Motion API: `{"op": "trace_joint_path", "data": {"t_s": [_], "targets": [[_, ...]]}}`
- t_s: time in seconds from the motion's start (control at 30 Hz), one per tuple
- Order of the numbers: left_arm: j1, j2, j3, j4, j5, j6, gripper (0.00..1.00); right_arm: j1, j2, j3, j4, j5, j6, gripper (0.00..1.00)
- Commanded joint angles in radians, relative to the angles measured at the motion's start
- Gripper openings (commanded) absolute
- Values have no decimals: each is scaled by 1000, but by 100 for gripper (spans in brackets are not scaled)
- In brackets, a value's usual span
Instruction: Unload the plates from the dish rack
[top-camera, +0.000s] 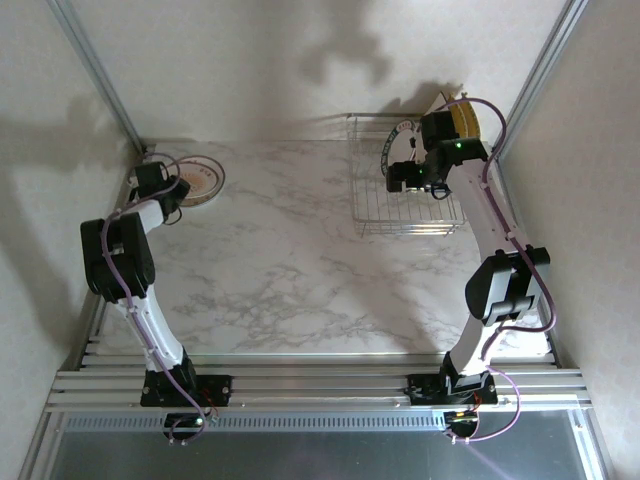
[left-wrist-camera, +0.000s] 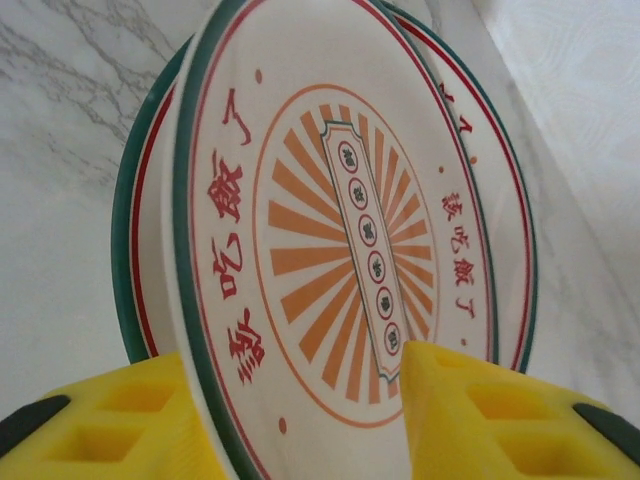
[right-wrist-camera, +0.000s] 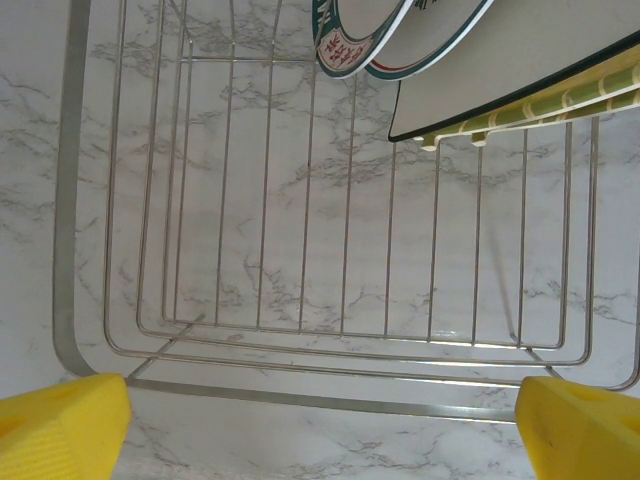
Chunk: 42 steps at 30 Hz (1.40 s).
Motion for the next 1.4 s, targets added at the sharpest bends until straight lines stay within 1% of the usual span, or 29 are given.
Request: {"op": "trace_joint_path", "data": {"t_s": [0.0,0.1,0.2,0.33,0.47,0.5,0.6,0.67,0.73,0.77,0.9,1.0,1.17,1.37], "targets": [[-16,21,71,-141,-92,145,53,6,-6,24,-13,6,-6,99],[-17,26,104,-212,-146,209,62,8,-6,25,-14,3,-8,99],[-16,30,121,-247,-162,249,67,8,-8,25,-14,3,-11,99],[-20,40,136,-287,-171,281,72,7,-7,33,-18,-6,-9,99],[-33,17,129,-311,-196,315,76,7,-8,46,-28,-4,-16,99],[-41,5,131,-327,-204,328,78,7,-4,57,-36,2,-19,99],[-85,-44,148,-390,-245,386,88,7,22,110,-59,14,-28,99],[-121,-77,169,-442,-274,436,91,8,52,160,-67,26,-34,99],[-149,-91,230,-530,-276,471,98,7,93,220,-78,39,-37,99],[-163,-100,263,-575,-264,488,99,8,119,252,-81,44,-38,99],[-225,-141,376,-719,-257,525,100,10,186,319,-31,58,-53,99],[-261,-169,428,-787,-223,533,99,8,234,367,14,86,-66,99],[-314,-191,469,-848,-211,545,100,9,358,500,23,126,-95,99],[-341,-179,480,-868,-167,554,100,3,484,607,31,152,-107,96]]}}
